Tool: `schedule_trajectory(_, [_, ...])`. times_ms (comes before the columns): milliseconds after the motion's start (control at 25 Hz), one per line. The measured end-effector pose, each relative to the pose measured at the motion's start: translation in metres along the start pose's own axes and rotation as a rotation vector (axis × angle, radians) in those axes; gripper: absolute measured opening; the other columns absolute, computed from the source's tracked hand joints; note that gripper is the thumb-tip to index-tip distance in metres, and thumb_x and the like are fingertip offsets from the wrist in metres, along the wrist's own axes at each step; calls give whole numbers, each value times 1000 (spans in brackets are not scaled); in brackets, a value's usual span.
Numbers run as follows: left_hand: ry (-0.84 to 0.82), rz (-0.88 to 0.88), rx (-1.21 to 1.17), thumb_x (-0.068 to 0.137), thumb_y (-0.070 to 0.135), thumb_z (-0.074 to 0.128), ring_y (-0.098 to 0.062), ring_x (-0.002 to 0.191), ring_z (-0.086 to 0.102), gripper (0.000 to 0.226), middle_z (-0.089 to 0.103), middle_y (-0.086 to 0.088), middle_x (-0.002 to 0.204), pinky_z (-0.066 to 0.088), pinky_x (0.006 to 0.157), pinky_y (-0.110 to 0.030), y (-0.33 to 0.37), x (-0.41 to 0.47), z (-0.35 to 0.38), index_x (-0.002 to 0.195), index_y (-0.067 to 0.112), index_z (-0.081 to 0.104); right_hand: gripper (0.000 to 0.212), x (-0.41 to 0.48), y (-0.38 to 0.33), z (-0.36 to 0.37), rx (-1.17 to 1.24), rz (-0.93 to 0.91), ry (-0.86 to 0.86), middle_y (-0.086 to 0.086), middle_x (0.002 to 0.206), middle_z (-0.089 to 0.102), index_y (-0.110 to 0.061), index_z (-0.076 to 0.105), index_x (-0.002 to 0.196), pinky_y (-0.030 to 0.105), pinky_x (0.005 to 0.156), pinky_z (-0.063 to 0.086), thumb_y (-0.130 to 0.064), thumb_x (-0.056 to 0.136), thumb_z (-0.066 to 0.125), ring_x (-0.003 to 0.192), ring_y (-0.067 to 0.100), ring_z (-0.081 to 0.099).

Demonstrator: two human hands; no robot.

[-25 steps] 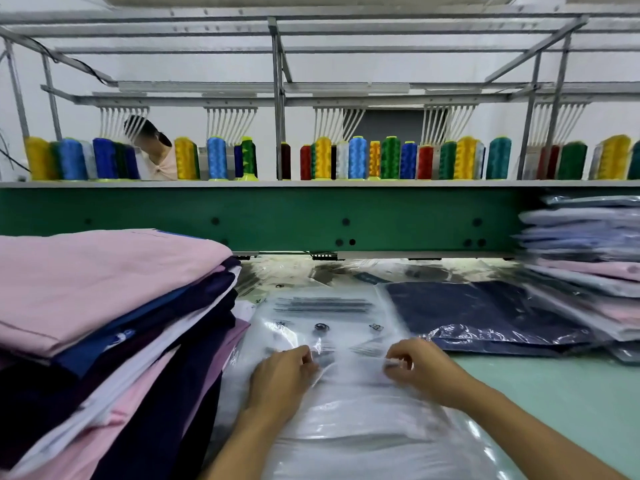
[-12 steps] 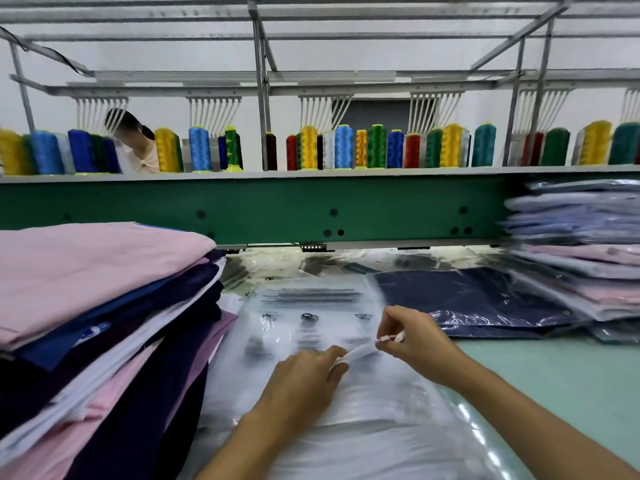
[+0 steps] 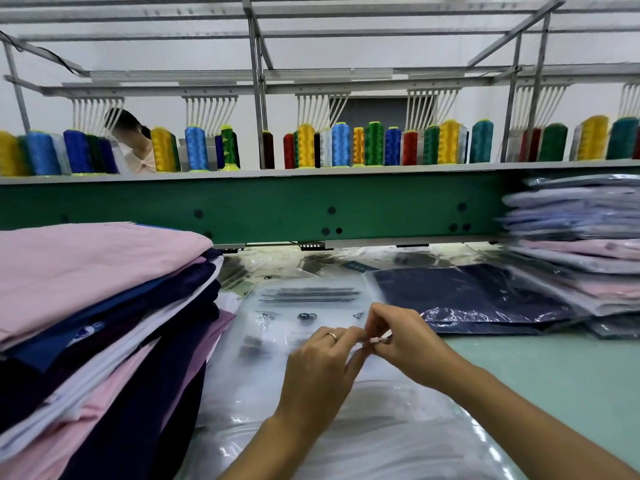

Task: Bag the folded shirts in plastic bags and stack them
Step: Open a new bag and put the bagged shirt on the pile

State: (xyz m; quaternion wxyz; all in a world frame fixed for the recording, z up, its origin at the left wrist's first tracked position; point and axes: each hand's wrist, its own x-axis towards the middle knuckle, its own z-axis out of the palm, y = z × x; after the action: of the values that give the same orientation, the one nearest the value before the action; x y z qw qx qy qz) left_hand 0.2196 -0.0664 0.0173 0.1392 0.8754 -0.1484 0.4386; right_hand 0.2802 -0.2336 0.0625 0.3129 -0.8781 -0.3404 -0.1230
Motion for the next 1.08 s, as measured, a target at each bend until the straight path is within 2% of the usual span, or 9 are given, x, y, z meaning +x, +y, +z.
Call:
schedule_trajectory(200, [48,11,19,97,42,61,-9,73,61,17,68,14,80,50,53,-29,0,2,-1,113,37,65,33,1,-2,1,-8,-3,29,-9,83,65,-32,52,77,30,69,55,-8,88,71,79,11,62])
schedule_trajectory(360, [63,-1,42,97,41,54,-11,63,56,16,58,11,65,46,50,-28,-1,2,-2,108,39,65,26,0,1,3,27,-7,22,-8,80,66,-28,56,80,23,64,50,-14,88,76,73,7,60])
schedule_trajectory(520, [61,-86,32,96,45,54,-14,64,59,9,62,9,67,49,55,-32,-4,1,1,104,40,57,25,-1,2,-2,56,-8,22,-7,79,68,-30,56,79,29,67,56,-18,89,76,76,9,64])
schedule_trajectory(640, [48,-101,1,96,50,51,-13,69,62,15,67,11,75,51,61,-32,-6,1,3,104,38,56,23,-1,3,-1,68,-5,27,-7,78,70,-29,58,79,30,69,59,-20,90,76,75,6,67])
schedule_trajectory(760, [48,-87,13,97,53,47,-12,67,61,20,66,11,72,50,60,-32,-7,1,3,103,38,59,23,0,3,1,77,-2,41,-5,77,71,-28,59,77,33,69,60,-18,90,76,72,6,69])
schedule_trajectory(960, [-18,-113,3,99,53,46,-12,74,61,19,64,9,75,50,63,-34,-8,0,3,103,37,57,22,2,6,2,83,20,32,-8,78,71,-27,60,76,32,68,62,-21,90,77,69,6,71])
schedule_trajectory(1080, [-41,-162,5,98,49,50,-12,79,62,15,64,8,78,50,64,-35,-12,0,-2,99,36,56,21,3,11,1,120,48,61,-5,79,71,-22,61,75,33,66,62,-18,88,78,66,10,72])
